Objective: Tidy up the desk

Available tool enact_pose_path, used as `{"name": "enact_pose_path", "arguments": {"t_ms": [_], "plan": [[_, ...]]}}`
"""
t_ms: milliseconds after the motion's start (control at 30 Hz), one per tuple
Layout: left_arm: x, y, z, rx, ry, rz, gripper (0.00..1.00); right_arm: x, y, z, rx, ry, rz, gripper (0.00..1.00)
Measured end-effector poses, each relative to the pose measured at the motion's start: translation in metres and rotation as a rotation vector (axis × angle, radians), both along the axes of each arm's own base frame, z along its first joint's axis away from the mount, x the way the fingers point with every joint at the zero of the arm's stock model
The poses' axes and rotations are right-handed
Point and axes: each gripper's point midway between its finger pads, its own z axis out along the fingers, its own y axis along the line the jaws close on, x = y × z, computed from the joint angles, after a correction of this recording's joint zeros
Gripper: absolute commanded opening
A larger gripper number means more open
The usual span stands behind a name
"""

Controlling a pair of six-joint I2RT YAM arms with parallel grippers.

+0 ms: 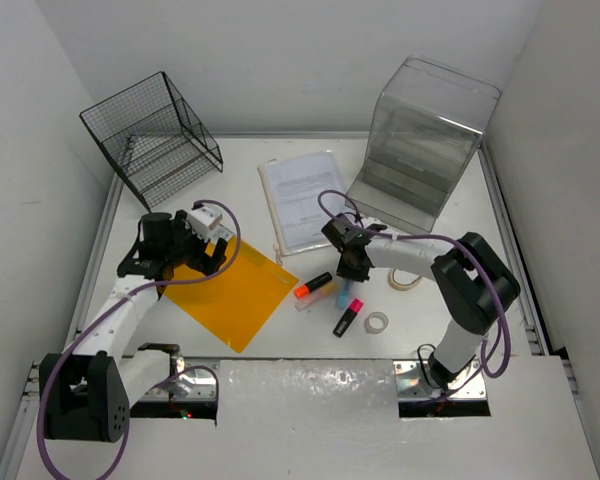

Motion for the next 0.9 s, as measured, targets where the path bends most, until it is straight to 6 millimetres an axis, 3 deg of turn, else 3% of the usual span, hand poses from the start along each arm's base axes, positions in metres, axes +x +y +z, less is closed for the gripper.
{"name": "enact_pose_path", "arguments": {"t_ms": [167,333,467,567,633,767,833,900], "plan": [[0.0,0.0,-0.003,0.003,0.009,0.0,0.89,0.042,0.025,0.036,0.018,-0.142,0.244,0.0],[0.0,0.002,-0.005,0.009,0.016,0.008,0.88,0.097,0.058,0.117,-0.023,-0.374,0.561,0.0],[0.001,0.002,-0.005,0.011,0.015,0.009,0.89,0.139,0.056,0.184,-0.244,-0.552,0.755,0.0],[0.0,0.002,-0.006,0.011,0.015,0.01,0.88,0.17,0.025,0.219,-0.589,-0.627,0.837,0.0],[0.0,0.003,-0.007,0.011,0.019,0.01,0.89,0.185,0.002,0.226,-0.795,-0.622,0.869,0.0],[-0.002,0.003,-0.01,0.012,0.027,0.01,0.89,0.213,-0.055,0.208,-1.066,-0.475,0.884,0.0],[-0.002,0.003,-0.011,0.012,0.03,0.01,0.89,0.224,-0.078,0.194,-1.114,-0.403,0.885,0.0],[-0.002,0.003,-0.013,0.013,0.036,0.011,0.89,0.23,-0.098,0.185,-1.138,-0.348,0.888,0.07]]}}
